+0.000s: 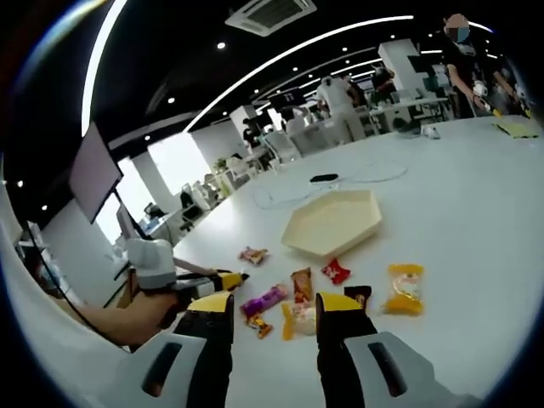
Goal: Place the target food into the container with the food tongs after gripping and lifting it, then release it inside without dropping or visibly crushing the food.
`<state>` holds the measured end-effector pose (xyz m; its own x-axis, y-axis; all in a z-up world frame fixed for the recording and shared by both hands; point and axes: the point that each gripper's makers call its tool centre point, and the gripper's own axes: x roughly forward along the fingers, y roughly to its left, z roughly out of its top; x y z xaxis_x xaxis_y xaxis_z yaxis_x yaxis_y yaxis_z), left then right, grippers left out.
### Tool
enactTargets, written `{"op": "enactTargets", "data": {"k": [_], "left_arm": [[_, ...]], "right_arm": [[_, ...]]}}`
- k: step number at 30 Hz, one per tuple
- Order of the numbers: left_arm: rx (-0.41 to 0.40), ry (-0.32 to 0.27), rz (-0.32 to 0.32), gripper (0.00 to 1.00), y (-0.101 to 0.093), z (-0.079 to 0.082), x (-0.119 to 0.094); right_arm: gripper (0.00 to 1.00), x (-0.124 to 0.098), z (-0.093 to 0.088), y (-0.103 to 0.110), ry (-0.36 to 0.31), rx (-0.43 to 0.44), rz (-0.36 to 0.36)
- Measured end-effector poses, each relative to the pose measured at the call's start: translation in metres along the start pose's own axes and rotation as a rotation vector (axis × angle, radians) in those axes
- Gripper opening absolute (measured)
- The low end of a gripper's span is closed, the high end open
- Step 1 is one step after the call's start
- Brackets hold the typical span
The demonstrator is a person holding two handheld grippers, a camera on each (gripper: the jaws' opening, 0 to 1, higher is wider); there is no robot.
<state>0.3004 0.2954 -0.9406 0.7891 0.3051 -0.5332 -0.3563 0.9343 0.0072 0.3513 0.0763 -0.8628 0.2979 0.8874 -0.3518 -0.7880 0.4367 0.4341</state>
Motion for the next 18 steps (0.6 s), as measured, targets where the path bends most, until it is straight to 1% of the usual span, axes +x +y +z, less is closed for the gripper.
{"op": "enactTargets", "data": {"k": [1, 5, 8, 13, 15, 17, 18], "left_arm": [[0.028, -0.002, -0.006, 0.15, 0.0, -0.001, -0.003], [0.023, -0.023, -0.033, 0.15, -0.002, 0.004, -0.01], [0.063, -0.048, -0.065, 0.15, -0.006, 0.012, -0.014], [0.058, -0.065, -0.103, 0.15, -0.011, 0.021, -0.018], [0.061, -0.072, -0.106, 0.16, -0.011, 0.023, -0.019], [0.103, -0.07, -0.092, 0.16, -0.009, 0.027, -0.022], [0.1, -0.065, -0.095, 0.16, -0.01, 0.028, -0.023]], "right_arm": [[0.38, -0.001, -0.001, -0.001, -0.002, 0.004, -0.004], [0.38, -0.004, -0.002, -0.004, -0.013, 0.023, -0.017], [0.38, -0.004, -0.001, -0.006, -0.022, 0.031, -0.022], [0.38, 0.0, 0.001, -0.003, -0.026, 0.034, -0.015], [0.38, 0.002, 0.001, -0.001, -0.026, 0.03, -0.009], [0.37, 0.004, 0.002, 0.003, -0.025, 0.023, -0.003], [0.37, 0.005, 0.002, 0.004, -0.026, 0.022, 0.0]]}}
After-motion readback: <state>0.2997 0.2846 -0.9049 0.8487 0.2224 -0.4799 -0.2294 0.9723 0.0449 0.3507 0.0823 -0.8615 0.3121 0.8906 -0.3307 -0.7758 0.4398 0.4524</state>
